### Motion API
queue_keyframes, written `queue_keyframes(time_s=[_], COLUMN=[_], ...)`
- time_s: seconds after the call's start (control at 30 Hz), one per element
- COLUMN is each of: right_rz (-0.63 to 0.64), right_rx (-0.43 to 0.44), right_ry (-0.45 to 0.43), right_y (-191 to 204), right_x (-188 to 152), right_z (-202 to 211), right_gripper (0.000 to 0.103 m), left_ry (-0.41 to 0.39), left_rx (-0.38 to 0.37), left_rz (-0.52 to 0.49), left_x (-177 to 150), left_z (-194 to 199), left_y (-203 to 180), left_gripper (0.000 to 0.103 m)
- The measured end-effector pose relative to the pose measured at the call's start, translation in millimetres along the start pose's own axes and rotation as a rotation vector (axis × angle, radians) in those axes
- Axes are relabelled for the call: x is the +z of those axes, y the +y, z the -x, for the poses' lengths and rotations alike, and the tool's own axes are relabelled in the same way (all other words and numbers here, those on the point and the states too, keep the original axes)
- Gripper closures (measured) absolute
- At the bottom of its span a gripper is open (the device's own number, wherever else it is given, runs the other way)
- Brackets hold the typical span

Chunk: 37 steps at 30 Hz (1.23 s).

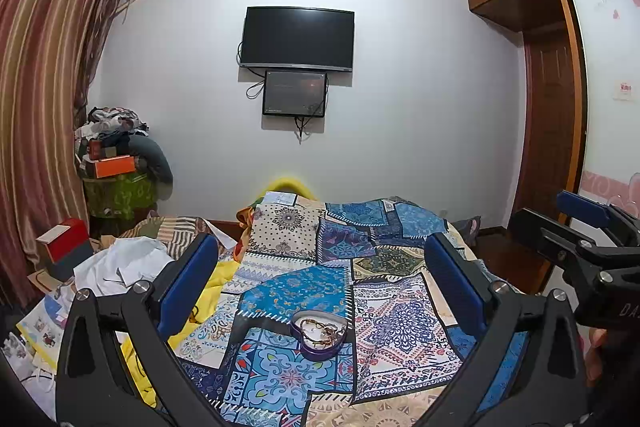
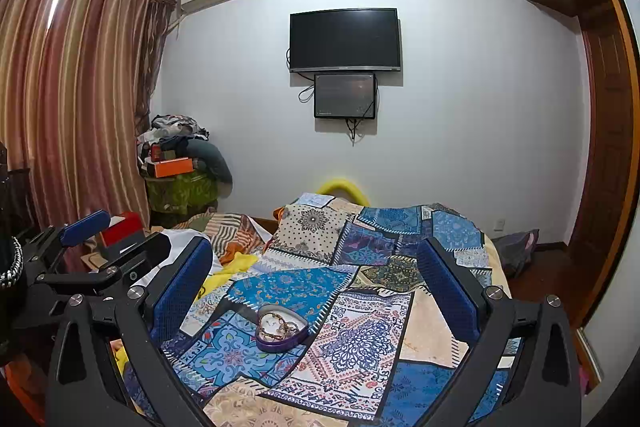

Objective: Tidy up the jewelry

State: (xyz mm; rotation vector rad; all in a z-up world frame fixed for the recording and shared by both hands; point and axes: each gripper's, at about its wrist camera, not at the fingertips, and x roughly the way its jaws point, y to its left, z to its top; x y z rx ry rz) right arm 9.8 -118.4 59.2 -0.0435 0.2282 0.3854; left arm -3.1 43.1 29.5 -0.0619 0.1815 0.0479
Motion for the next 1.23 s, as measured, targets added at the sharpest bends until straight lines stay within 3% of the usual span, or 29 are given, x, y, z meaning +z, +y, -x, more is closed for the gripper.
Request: queue_keyframes(time_s=[1.23], right_rz=[-0.002], right_rx=[-0.002], right_ry=[0.003], right_y=[-2.1], right_x=[3.0], right_z=[2.0], right_gripper=[0.002], left_ry=[0.012], left_rx=[-0.005], left_rz=[-0.002], left_x=[1.0], left_z=[0.5], left_y=[-1.3], left_gripper=[0.0])
